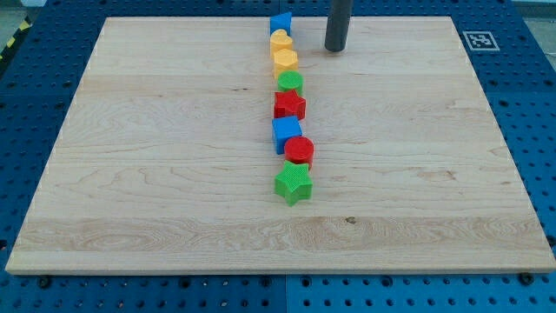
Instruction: Move your arm towards down
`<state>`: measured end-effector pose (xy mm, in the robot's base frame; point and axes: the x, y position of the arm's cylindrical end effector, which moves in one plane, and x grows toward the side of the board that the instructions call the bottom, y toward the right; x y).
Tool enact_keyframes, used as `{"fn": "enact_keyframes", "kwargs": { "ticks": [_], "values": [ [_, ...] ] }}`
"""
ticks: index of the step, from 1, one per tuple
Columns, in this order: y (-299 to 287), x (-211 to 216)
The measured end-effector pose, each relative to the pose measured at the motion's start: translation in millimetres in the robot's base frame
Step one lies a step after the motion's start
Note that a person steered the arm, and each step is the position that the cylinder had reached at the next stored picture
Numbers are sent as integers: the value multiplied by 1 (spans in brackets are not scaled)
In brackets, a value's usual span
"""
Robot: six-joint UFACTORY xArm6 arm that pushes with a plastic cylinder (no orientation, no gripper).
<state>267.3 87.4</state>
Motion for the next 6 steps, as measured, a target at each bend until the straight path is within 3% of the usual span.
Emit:
{"fn": "enact_keyframes", "kwargs": {
  "ticks": [3, 6],
  "values": [
    [8, 29],
    [63, 223]
  ]
}}
